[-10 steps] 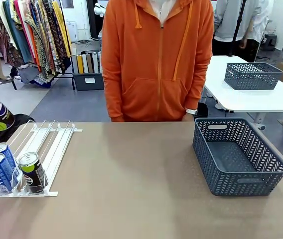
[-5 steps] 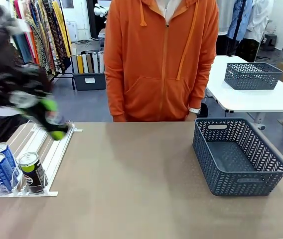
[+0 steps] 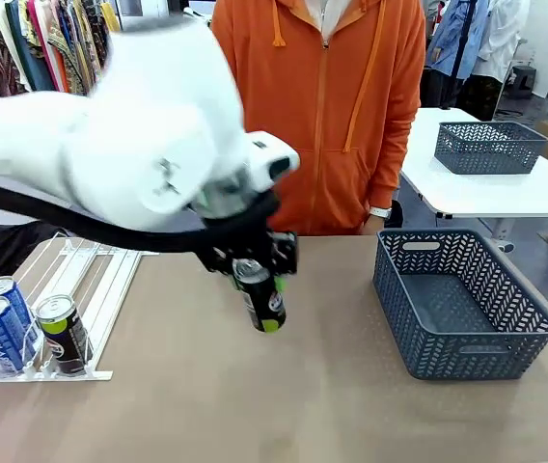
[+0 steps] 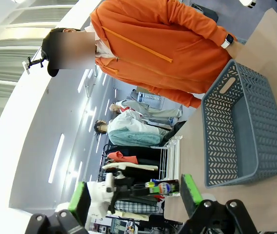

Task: Retrieve and store the cans from the dispenser.
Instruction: Pick up one can from the Automatic Can Dispenser and place it in the middle of the table.

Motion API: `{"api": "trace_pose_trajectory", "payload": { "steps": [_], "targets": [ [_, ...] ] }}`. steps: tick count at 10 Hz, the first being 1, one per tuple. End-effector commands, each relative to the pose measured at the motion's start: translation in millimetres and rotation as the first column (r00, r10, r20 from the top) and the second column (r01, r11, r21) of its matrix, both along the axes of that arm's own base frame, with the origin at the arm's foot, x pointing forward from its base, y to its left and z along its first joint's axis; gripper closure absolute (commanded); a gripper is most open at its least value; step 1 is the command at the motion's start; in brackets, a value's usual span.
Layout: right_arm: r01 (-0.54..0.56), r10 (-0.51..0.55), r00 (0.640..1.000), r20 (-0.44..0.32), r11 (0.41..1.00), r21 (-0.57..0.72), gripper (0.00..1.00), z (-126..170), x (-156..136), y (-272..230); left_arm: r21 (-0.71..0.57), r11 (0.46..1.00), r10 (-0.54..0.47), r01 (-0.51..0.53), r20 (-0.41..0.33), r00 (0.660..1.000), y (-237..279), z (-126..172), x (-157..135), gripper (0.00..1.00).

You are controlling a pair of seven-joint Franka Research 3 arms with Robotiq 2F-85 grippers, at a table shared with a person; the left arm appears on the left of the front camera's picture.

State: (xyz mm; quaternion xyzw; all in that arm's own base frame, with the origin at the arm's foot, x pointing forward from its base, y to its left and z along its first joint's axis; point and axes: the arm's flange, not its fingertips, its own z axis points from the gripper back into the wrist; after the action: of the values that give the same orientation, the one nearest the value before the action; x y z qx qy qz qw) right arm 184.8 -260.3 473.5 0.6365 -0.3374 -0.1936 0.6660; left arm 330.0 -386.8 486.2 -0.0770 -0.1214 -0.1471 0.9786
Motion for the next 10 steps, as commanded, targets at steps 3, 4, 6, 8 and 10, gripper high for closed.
{"api": "trace_pose_trajectory", "payload": {
  "steps": [3,4,6,8,10],
  "targets": [
    [0.008,-0.008,1.0,0.019,1.0,0.008,0.0,4,2,-1,0.124,0.992,-0.013,0.019,-0.051,0.999,-44,-55,50,1.0],
    [0.008,-0.008,1.0,0.019,1.0,0.008,0.0,4,2,-1,0.144,0.989,-0.027,0.034,-0.051,0.998,-49,-67,55,1.0],
    [0.008,-0.008,1.0,0.019,1.0,0.008,0.0,4,2,-1,0.123,0.992,-0.005,0.017,-0.095,0.995,-45,-77,64,1.0],
    [0.008,-0.008,1.0,0.019,1.0,0.008,0.0,4,2,-1,0.135,0.991,0.006,0.007,-0.1,0.995,-43,-80,65,1.0],
    [0.008,-0.008,1.0,0.019,1.0,0.008,0.0,4,2,-1,0.14,0.99,-0.001,0.015,-0.106,0.994,-42,-81,66,1.0]
  ]
}}
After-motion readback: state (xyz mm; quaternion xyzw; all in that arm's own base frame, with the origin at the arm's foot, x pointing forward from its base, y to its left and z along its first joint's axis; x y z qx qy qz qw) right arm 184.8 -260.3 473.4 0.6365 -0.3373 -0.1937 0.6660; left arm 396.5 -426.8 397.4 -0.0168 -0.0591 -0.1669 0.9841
